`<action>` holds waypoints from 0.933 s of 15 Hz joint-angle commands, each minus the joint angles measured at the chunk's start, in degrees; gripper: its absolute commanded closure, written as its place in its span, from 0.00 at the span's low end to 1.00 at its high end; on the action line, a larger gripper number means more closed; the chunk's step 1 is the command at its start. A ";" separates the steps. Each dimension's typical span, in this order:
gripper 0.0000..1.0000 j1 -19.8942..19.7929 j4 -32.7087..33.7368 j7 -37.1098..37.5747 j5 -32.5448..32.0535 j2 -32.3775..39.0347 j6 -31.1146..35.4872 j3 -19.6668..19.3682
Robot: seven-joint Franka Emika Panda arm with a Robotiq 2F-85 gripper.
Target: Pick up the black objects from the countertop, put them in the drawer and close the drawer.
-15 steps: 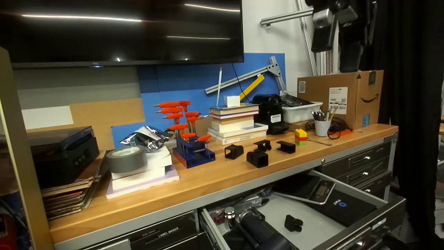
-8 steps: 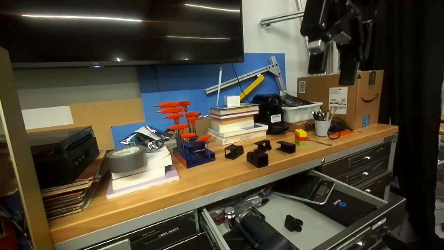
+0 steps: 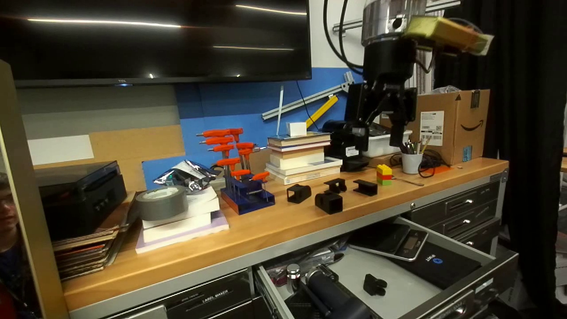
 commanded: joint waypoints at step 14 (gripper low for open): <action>0.00 -2.80 12.40 -5.53 -4.33 30.99 23.69 -0.64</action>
